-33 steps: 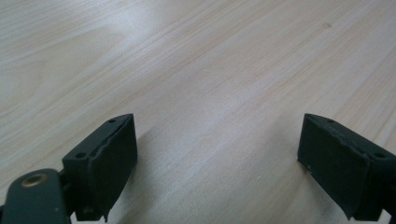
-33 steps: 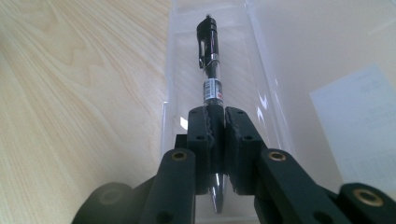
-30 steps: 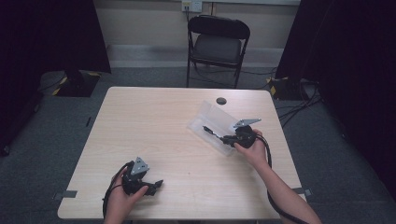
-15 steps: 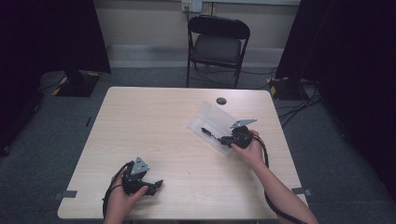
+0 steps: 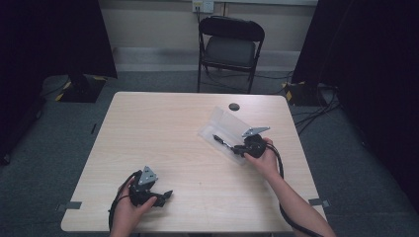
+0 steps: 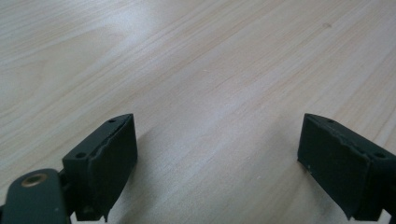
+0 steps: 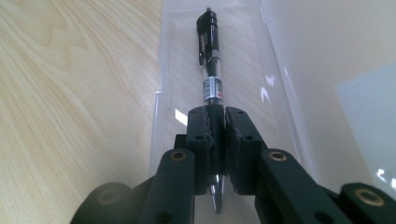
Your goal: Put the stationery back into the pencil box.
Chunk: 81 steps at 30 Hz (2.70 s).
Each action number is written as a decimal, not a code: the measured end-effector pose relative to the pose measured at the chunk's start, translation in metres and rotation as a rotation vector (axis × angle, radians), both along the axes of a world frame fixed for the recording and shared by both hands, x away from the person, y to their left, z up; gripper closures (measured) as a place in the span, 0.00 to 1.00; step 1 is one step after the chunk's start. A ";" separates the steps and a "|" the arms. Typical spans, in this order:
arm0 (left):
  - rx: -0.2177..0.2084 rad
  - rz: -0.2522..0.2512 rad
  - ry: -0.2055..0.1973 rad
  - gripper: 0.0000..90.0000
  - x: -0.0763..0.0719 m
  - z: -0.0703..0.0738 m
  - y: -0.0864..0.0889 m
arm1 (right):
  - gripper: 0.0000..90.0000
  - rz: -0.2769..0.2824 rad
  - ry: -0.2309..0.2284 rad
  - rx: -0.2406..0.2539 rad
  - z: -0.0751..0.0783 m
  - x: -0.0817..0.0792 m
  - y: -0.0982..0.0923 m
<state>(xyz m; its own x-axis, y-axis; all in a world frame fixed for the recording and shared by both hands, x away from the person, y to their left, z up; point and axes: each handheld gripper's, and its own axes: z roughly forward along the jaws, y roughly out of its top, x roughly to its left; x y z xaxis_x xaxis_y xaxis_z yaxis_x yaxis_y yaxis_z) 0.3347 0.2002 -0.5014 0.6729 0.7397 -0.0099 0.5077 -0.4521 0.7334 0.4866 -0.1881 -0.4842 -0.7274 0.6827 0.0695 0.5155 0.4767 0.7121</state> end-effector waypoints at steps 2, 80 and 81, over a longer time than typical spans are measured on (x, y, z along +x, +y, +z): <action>0.000 0.000 0.000 0.13 0.000 0.000 0.000 | 0.90 0.000 -0.002 0.000 0.000 0.000 0.000; -0.003 0.004 0.000 0.13 0.000 0.000 0.000 | 0.23 0.250 -0.009 0.084 0.021 -0.085 0.033; -0.002 0.003 0.001 0.13 0.000 0.000 0.000 | 0.23 0.251 -0.003 0.084 0.020 -0.087 0.034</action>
<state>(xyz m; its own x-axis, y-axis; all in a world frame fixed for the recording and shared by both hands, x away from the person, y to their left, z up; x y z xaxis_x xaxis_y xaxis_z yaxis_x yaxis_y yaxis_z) 0.3345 0.1999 -0.5015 0.6710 0.7414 -0.0122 0.5095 -0.4490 0.7341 0.3999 -0.1544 -0.4646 -0.8733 0.4732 0.1161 0.3868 0.5284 0.7558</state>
